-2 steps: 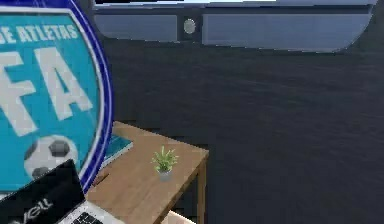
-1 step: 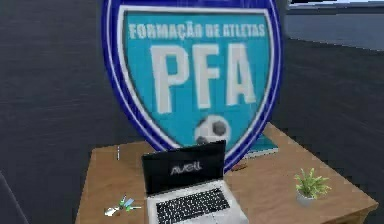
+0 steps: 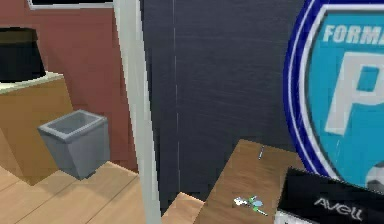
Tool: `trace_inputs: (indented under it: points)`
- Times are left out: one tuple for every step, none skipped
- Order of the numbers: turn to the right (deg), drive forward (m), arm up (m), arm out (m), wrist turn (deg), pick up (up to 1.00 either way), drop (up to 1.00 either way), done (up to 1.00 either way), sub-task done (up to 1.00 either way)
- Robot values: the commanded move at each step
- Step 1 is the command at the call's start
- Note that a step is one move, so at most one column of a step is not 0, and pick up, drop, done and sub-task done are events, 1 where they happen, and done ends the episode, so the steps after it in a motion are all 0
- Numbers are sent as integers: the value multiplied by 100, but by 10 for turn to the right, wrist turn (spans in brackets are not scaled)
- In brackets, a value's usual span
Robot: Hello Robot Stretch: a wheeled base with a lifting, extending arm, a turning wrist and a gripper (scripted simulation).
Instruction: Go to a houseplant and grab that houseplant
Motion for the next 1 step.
trace_inputs:
  points:
    - [-90,0,0,0,0,0,0,0,0]
